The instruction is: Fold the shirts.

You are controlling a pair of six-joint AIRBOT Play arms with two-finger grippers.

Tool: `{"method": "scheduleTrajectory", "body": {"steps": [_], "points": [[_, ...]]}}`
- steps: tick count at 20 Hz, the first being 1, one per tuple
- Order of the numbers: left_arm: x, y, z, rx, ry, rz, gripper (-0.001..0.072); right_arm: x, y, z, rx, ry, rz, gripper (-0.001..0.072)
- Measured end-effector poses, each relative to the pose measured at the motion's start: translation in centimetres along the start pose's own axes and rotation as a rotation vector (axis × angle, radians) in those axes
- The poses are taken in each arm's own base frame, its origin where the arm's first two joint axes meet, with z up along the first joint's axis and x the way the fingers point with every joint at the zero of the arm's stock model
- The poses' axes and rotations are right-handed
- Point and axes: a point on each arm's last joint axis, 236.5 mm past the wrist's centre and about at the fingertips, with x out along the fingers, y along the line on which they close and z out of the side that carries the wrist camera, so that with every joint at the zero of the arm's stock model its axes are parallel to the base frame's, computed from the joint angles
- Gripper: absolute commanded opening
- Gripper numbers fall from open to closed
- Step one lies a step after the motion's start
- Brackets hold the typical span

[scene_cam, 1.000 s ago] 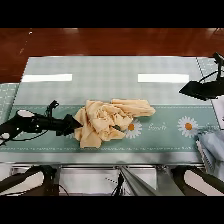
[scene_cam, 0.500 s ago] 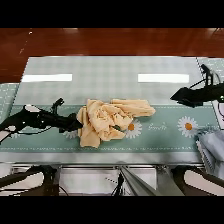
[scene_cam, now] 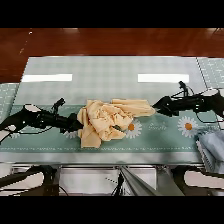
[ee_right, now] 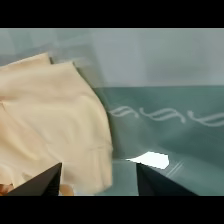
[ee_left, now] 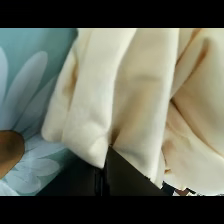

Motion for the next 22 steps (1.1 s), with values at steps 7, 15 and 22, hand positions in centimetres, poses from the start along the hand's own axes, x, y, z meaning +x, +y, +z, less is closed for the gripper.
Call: {"method": "scheduleTrajectory", "body": {"steps": [7,15,22], "points": [[-1.5,-1.6,1.2,0.046,-0.035,-0.02,0.0021,2.7,5.0,0.7,-0.128,-0.044,0.03,0.0044],[-20.7,-18.3,6.2,0.508,-0.545,-0.086,0.0021,-17.2,16.0,7.3,-0.458,-0.544,0.062,0.0044],[-38.6,-36.8,-4.8,1.027,-1.034,-0.078,0.002,-34.1,29.0,0.7,-0.801,-0.971,0.017,0.0043]]}}
